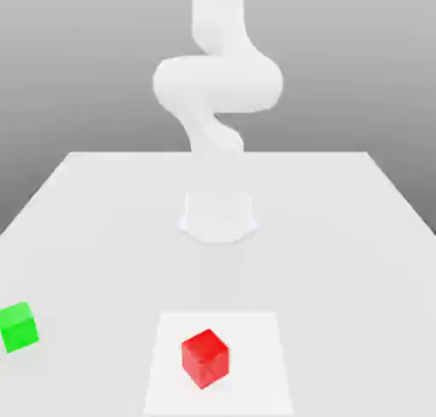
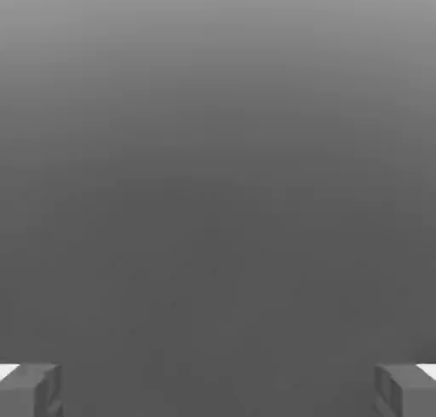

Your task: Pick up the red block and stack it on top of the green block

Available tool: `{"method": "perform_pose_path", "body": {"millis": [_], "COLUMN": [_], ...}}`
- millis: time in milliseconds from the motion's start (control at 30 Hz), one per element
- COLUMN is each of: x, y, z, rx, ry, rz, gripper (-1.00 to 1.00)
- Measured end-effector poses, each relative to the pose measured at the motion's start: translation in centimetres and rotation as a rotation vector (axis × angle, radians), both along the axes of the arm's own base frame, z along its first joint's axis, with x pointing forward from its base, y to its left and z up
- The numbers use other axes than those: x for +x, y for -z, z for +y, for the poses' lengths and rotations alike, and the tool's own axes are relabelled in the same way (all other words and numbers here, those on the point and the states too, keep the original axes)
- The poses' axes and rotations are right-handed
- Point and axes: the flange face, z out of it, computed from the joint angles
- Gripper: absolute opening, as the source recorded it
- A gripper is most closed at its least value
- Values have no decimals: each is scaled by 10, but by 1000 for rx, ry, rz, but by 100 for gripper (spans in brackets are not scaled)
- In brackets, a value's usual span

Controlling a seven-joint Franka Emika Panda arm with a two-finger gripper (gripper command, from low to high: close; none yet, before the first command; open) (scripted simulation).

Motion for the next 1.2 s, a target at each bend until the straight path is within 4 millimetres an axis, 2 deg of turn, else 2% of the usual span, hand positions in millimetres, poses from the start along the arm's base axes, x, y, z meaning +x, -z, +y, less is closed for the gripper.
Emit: {"method": "perform_pose_path", "body": {"millis": [167,267,367,533,733,900,933,1133,1200], "x": [54,74,84,81,51,47,46,45,46], "y": [102,165,229,335,449,509,517,521,510], "z": [-4,-6,-7,-10,-14,-15,-15,-15,-15], "rx": [-68,-103,-134,-178,-214,-218,-217,-217,-218], "ry": [-114,-184,-257,-384,-533,-550,-550,-550,-551], "rz": [164,258,352,506,677,695,696,698,697], "gripper": [0,0,0,0,0,0,-100,-100,-100]}}
